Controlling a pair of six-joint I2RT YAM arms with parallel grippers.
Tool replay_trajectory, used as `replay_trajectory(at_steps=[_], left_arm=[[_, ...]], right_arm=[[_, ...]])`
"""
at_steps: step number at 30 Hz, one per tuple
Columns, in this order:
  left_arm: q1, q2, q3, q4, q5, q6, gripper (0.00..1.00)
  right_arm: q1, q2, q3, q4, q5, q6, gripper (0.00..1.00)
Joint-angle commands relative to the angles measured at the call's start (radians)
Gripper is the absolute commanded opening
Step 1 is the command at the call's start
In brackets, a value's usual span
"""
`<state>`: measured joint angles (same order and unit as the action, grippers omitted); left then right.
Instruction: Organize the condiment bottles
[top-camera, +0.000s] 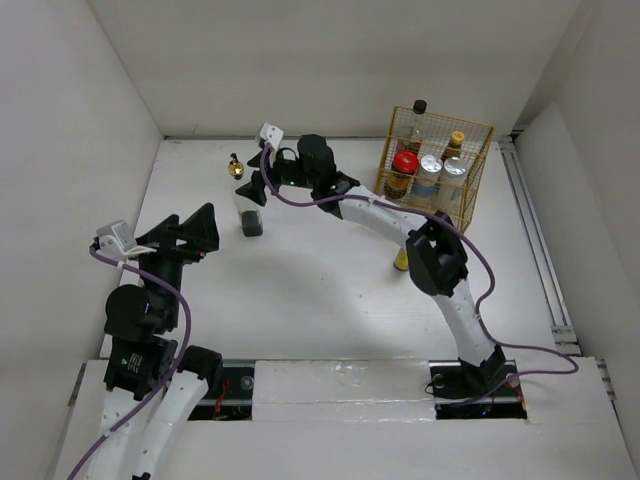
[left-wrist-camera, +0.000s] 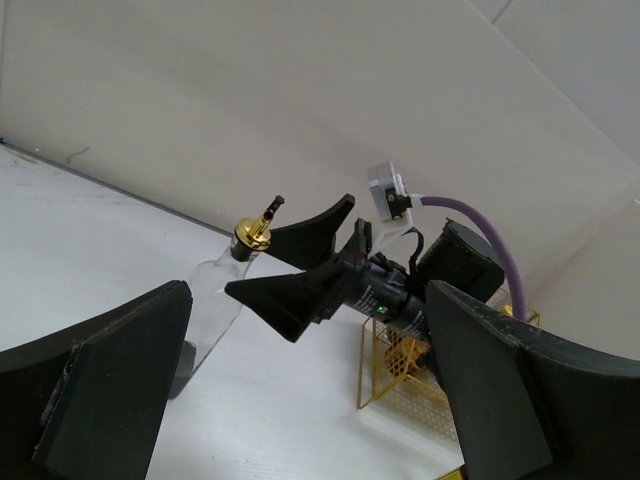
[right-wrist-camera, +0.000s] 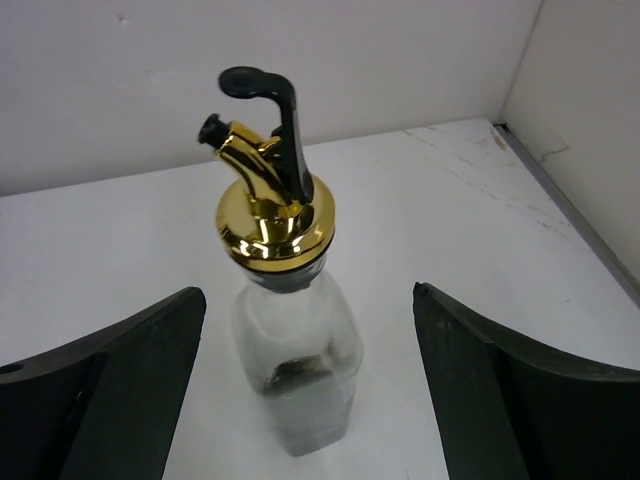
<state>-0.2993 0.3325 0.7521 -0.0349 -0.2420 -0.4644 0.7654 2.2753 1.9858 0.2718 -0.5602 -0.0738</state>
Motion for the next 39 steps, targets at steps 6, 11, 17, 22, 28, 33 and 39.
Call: replay_trajectory(at_steps=[6, 11, 17, 22, 28, 33, 39], left_arm=[[0.005, 0.008, -0.007, 0.052, 0.023, -0.003, 1.0], [0.005, 0.008, -0.007, 0.052, 0.032, -0.003, 1.0], [0.005, -0.001, -0.007, 0.052, 0.032, 0.006, 1.0], [0.005, 0.011, -0.007, 0.052, 0.032, 0.006, 1.0], [0.005, 0.022, -0.007, 0.052, 0.032, 0.006, 1.0], [0.005, 0.033, -0.007, 0.052, 0.044, 0.006, 1.0], [0.005, 0.045, -0.007, 0.052, 0.053, 0.006, 1.0]], right_arm=[[0.025, 0.102, 0.188, 0.107, 0.042, 0.071, 0.89], [0.045, 0.136, 0.225, 0.165, 0.089, 0.108, 0.71], [0.045, 0.092, 0.127, 0.271, 0.184, 0.149, 0.34], [0.035, -0.118, -0.072, 0.432, 0.174, 0.203, 0.23], [-0.037, -0.437, -0.286, 0.524, 0.172, 0.241, 0.22], [-0.142, -0.673, -0.43, 0.41, 0.172, 0.25, 0.21], [-0.299, -0.821, -0.53, 0.327, 0.181, 0.259, 0.19]])
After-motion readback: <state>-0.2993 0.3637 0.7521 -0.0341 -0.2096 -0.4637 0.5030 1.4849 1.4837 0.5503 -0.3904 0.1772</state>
